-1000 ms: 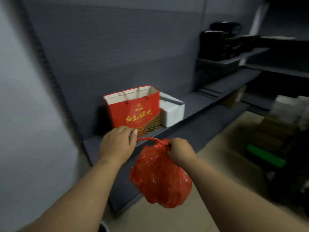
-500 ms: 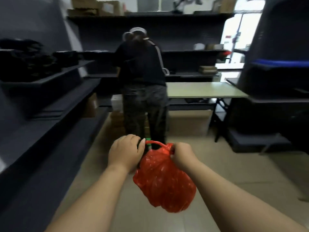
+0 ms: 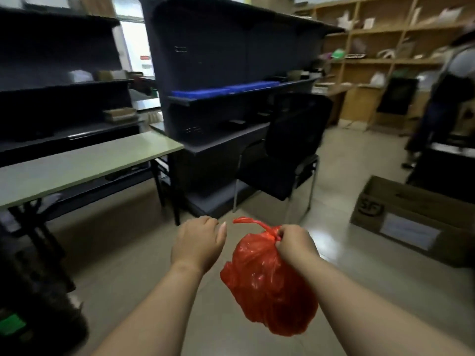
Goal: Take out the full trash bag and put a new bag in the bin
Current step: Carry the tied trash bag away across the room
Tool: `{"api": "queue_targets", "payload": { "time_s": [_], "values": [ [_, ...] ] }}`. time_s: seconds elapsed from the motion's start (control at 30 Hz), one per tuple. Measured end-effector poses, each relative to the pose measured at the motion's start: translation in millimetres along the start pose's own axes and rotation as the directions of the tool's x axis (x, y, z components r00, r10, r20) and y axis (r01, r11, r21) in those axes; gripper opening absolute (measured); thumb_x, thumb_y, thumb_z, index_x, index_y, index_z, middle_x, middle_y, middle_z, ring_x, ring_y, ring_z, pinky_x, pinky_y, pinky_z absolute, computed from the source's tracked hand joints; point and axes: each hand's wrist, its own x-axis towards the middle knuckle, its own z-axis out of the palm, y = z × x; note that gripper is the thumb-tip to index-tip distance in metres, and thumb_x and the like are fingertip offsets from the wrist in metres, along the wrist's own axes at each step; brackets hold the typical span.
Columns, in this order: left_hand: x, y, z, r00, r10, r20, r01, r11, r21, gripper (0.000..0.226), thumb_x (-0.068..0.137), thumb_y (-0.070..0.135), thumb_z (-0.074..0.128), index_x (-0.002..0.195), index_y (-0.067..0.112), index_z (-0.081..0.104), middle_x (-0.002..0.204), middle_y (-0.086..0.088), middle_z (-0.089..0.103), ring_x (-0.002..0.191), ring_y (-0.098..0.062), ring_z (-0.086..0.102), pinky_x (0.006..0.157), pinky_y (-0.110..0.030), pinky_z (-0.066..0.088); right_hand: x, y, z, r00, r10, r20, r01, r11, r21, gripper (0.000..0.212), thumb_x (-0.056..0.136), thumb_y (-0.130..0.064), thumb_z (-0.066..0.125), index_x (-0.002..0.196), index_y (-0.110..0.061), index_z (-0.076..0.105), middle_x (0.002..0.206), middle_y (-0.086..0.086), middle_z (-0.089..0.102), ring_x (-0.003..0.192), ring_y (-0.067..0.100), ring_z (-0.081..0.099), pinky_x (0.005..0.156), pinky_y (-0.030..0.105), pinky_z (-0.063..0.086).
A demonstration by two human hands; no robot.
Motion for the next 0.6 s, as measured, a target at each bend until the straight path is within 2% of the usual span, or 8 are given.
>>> {"api": "queue_targets", "payload": {
  "time_s": [0.1,0.17,0.23,0.33,0.4,0.47,0.53,0.6],
  "values": [
    [59,34,35,0.993,0.121,0.015,-0.121,0.993,-0.011,0.056,0.086,0.046,0.019,0.089,0.018,0.068,0.095,0.000,0.069,0.089,-0.022,0.061,0.073,-0.035,0.042,40,42,-18,0.990,0.131,-0.051,-0.132,0.991,-0.016,0.016,0.082,-0.008,0.051,0.072,-0.016,0.061,0.105,0.015,0.068,0.093,0.031,0.062,0.067,0.026,0.037],
    [97,55,56,0.981,0.194,0.029,-0.193,0.981,-0.028,0.052,0.089,0.045,0.024,0.092,0.018,0.068,0.097,0.000,0.069,0.091,-0.023,0.062,0.074,-0.035,0.043,68,66,-28,0.973,0.217,-0.084,-0.219,0.976,-0.013,0.020,0.084,-0.009,0.052,0.091,-0.013,0.070,0.106,0.014,0.068,0.098,0.031,0.063,0.070,0.026,0.042],
    [136,74,77,0.964,0.264,0.035,-0.262,0.964,-0.052,0.045,0.092,0.042,0.029,0.095,0.018,0.067,0.099,-0.001,0.068,0.091,-0.023,0.061,0.075,-0.036,0.043,97,88,-37,0.946,0.308,-0.104,-0.308,0.951,0.013,0.021,0.086,-0.011,0.053,0.097,-0.012,0.070,0.108,0.013,0.068,0.100,0.031,0.063,0.072,0.025,0.043],
    [201,99,106,0.930,0.364,0.050,-0.360,0.930,-0.070,0.047,0.090,0.044,0.026,0.093,0.019,0.066,0.096,-0.001,0.067,0.089,-0.023,0.060,0.071,-0.036,0.042,141,115,-53,0.895,0.429,-0.127,-0.426,0.903,0.045,0.015,0.087,-0.013,0.053,0.087,-0.016,0.068,0.106,0.014,0.069,0.100,0.032,0.064,0.070,0.025,0.041],
    [244,120,124,0.899,0.435,0.053,-0.430,0.899,-0.081,0.047,0.090,0.045,0.025,0.091,0.020,0.065,0.095,0.001,0.067,0.087,-0.022,0.060,0.071,-0.035,0.042,168,132,-64,0.849,0.507,-0.148,-0.498,0.862,0.095,0.018,0.088,-0.014,0.052,0.090,-0.014,0.070,0.105,0.013,0.070,0.100,0.032,0.064,0.071,0.026,0.042],
    [281,144,140,0.866,0.497,0.043,-0.491,0.865,-0.107,0.045,0.091,0.045,0.027,0.091,0.020,0.066,0.093,0.001,0.067,0.086,-0.021,0.060,0.072,-0.034,0.043,189,149,-74,0.803,0.569,-0.177,-0.549,0.822,0.149,0.019,0.086,-0.009,0.051,0.080,-0.013,0.068,0.103,0.014,0.070,0.099,0.032,0.064,0.070,0.025,0.041],
    [309,171,156,0.832,0.554,0.030,-0.548,0.828,-0.119,0.049,0.090,0.046,0.025,0.092,0.020,0.066,0.092,0.000,0.067,0.085,-0.021,0.060,0.073,-0.035,0.046,207,169,-84,0.753,0.624,-0.212,-0.589,0.781,0.207,0.025,0.084,-0.005,0.050,0.063,-0.016,0.058,0.100,0.014,0.070,0.097,0.033,0.064,0.068,0.024,0.038],
    [332,198,173,0.800,0.599,0.027,-0.591,0.795,-0.138,0.057,0.086,0.047,0.018,0.088,0.018,0.067,0.089,-0.002,0.068,0.082,-0.023,0.061,0.071,-0.035,0.046,224,189,-93,0.698,0.676,-0.236,-0.628,0.736,0.252,0.033,0.084,-0.004,0.049,0.054,-0.018,0.046,0.094,0.014,0.068,0.093,0.033,0.064,0.067,0.024,0.037]
  ]
}}
